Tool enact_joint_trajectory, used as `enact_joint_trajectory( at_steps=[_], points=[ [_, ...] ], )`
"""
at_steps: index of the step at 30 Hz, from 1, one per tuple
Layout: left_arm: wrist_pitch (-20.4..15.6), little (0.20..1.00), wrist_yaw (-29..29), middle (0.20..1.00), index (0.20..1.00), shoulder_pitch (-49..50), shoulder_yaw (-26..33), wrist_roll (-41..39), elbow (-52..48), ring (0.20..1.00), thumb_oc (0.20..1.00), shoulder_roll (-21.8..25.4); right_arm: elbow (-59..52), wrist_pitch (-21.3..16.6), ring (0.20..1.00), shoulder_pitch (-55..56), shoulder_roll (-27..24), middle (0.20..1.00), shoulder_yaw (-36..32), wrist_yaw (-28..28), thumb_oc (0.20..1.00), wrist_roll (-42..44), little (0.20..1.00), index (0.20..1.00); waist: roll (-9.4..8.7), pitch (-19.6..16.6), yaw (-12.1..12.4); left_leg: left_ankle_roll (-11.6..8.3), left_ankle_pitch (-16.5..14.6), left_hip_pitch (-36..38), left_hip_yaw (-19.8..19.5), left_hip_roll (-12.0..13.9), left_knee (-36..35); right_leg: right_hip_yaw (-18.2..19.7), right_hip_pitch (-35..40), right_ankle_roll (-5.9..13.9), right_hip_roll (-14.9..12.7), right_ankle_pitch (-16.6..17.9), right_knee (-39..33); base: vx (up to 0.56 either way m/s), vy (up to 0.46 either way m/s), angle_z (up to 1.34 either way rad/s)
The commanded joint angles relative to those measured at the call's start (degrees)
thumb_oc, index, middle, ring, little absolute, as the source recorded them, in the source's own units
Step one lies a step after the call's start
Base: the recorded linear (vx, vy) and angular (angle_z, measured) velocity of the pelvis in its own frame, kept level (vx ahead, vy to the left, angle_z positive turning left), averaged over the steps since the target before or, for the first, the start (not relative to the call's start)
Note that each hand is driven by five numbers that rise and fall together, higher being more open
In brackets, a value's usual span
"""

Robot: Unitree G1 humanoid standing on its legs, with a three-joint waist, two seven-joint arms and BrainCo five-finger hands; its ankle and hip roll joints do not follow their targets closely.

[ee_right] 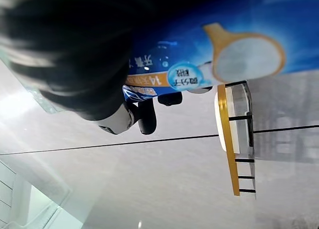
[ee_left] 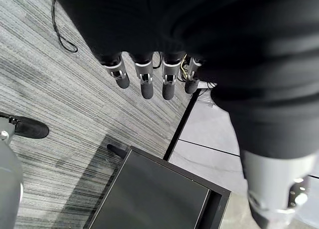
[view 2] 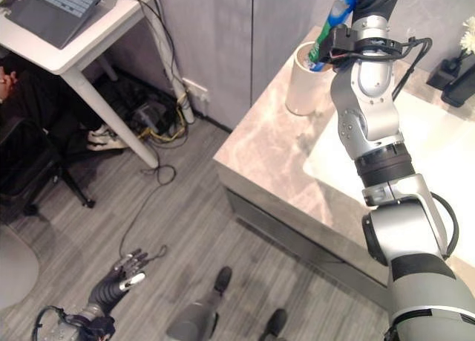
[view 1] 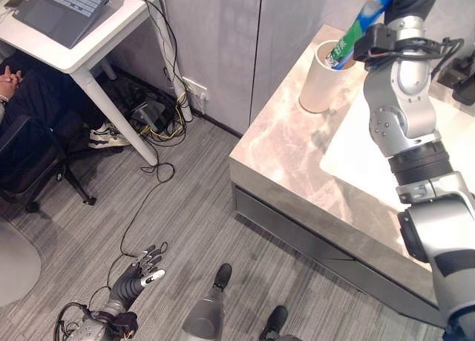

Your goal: Put brush and paste in cup on sink, flatten towel.

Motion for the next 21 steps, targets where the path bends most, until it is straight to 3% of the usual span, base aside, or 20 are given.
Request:
enact_joint_trajectory(
  at_steps=[1, 11, 13, 21],
  points=[
    [-2.17, 1.0, -0.17, 1.0, 1.0, 0.13, -0.99, 1.0, -0.17, 1.0, 1.0, 1.53, 0.19, -2.34, 0.2, -4.14, -1.59, 0.2, -0.37, 0.35, 0.2, 0.13, 0.2, 0.2, -2.38, -1.21, 1.43, -1.13, -2.57, 3.11, 2.71, 2.41, 0.12, 2.64, -2.94, 3.67, -4.49, 9.57, 0.09, 0.0, 0.0, 0.0],
    [-2.54, 1.0, 0.03, 1.0, 1.0, 0.37, -0.78, 0.5, -2.03, 1.0, 1.0, 1.26, 3.4, -1.92, 0.2, -4.86, -1.14, 0.2, -0.69, -0.49, 0.2, -1.43, 0.2, 0.2, -2.37, -0.95, 1.81, -1.04, -2.43, 2.73, 2.52, 2.25, 0.12, 2.47, -3.12, 3.64, -4.58, 9.65, 0.09, 0.0, 0.004, 0.01],
    [-2.66, 1.0, 0.1, 1.0, 1.0, 0.24, -0.78, 0.53, -1.91, 1.0, 1.0, 1.03, 4.66, -1.57, 1.0, -5.28, -1.33, 1.0, -0.32, -0.44, 1.0, -1.85, 1.0, 1.0, -2.36, -1.0, 1.78, -1.01, -2.45, 2.71, 2.59, 2.23, 0.12, 2.58, -3.2, 3.64, -4.52, 9.71, 0.09, 0.0, 0.0, 0.0],
    [-3.21, 1.0, 1.02, 1.0, 1.0, -0.98, -0.5, 2.55, -0.85, 1.0, 1.0, 0.87, 3.95, -0.88, 1.0, -5.02, 2.44, 1.0, -1.16, -2.89, 1.0, -6.14, 1.0, 1.0, -1.69, -1.37, 2.1, -1.05, -2.84, 3.79, 3.37, 2.52, 0.12, 3.33, -2.68, 3.39, -4.46, 9.63, 0.09, -0.01, -0.004, -0.01]
  ],
)
